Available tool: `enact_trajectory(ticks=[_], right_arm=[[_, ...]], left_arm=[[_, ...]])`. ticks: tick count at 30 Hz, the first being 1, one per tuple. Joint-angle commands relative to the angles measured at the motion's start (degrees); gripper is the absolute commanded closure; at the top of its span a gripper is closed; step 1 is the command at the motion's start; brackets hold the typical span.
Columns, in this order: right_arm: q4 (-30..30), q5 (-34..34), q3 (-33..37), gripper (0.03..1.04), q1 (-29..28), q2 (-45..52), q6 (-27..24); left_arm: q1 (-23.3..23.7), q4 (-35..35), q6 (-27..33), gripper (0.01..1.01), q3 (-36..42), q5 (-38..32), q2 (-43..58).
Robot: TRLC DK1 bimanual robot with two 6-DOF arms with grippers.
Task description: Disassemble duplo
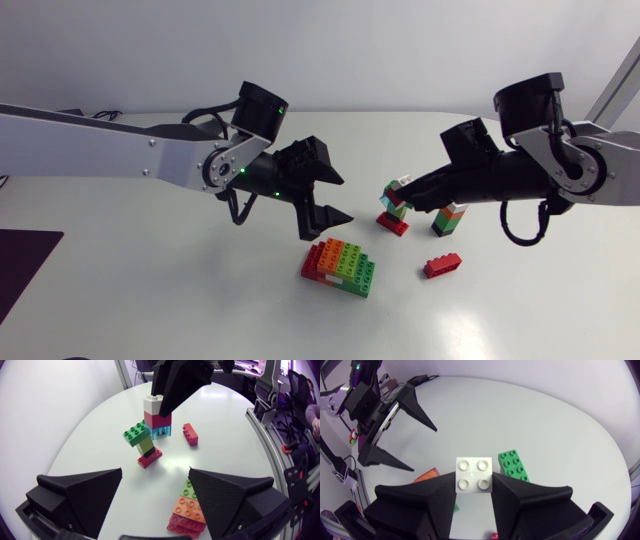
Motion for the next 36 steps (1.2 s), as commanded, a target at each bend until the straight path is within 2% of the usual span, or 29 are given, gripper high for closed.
enact_trajectory(ticks=[1,9,21,26,28,31,36], right_arm=[[1.7,0.9,2.5,0.81,1.6,1.7,5.0],[5.6,2.9,7.1,0.8,5.2,5.6,10.9],[3.1,-5.7,14.0,0.8,4.7,10.9,16.5],[2.9,-7.9,14.9,0.8,3.8,12.2,17.9],[3.0,-8.0,14.9,0.8,3.5,12.3,18.1],[2.9,-8.9,15.3,0.8,3.3,12.8,18.6],[2.9,-10.2,15.7,0.8,2.8,12.8,19.6]], left_arm=[[-0.5,2.3,-7.5,0.103,-0.6,-0.6,0.1],[0.4,6.5,-15.0,0.121,2.2,-1.3,2.1],[1.7,16.8,-16.3,0.164,-0.9,-5.0,3.5],[2.0,17.8,-16.3,0.21,-1.0,-4.9,4.0],[2.0,18.0,-16.3,0.269,-1.0,-4.9,4.3],[2.1,18.3,-16.1,0.279,-1.2,-4.9,4.4],[2.1,19.0,-16.2,0.411,-1.4,-4.9,4.4]])
